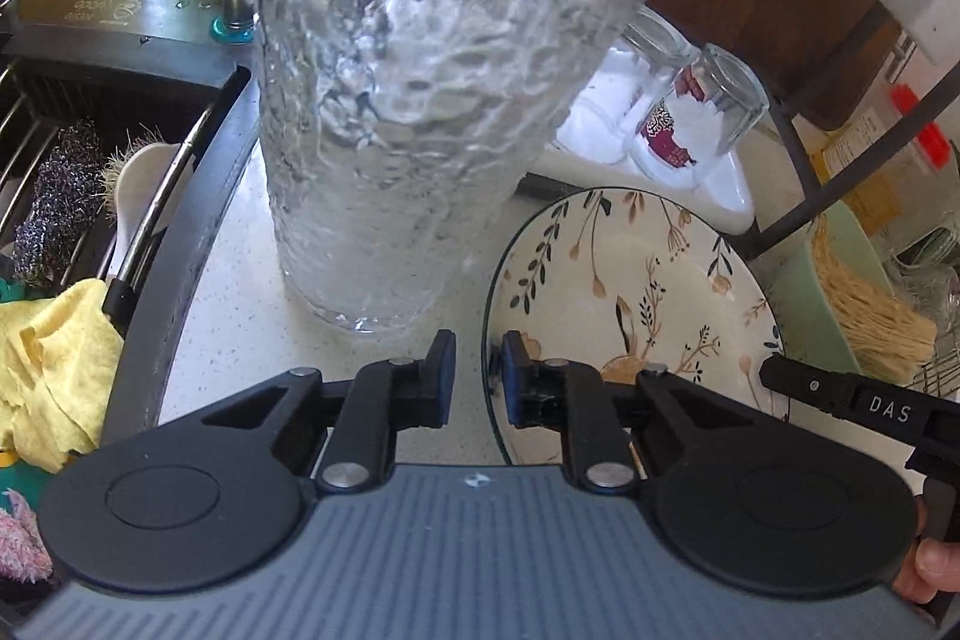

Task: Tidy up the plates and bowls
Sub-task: 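Lift the deer-pattern plate off the counter with both grippers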

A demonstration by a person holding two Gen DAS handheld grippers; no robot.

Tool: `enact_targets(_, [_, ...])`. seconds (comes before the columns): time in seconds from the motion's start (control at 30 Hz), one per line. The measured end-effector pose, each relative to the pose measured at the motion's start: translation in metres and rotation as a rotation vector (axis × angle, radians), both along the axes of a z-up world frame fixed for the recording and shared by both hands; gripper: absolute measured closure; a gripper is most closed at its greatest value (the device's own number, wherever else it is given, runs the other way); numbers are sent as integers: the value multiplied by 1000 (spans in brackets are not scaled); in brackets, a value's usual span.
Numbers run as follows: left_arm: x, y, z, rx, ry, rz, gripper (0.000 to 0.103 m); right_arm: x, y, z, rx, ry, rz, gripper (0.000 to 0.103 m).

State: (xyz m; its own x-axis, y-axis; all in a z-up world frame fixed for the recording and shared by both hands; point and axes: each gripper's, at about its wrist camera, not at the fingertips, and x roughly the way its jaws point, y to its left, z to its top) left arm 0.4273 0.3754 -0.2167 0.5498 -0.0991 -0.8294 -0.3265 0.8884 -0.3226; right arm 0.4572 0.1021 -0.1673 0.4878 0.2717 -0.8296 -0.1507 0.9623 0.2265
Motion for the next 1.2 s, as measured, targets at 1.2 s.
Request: enact_targets(1.2, [-46,6,-4,-140,63,43,87,-23,1,-11,100,34,116,92])
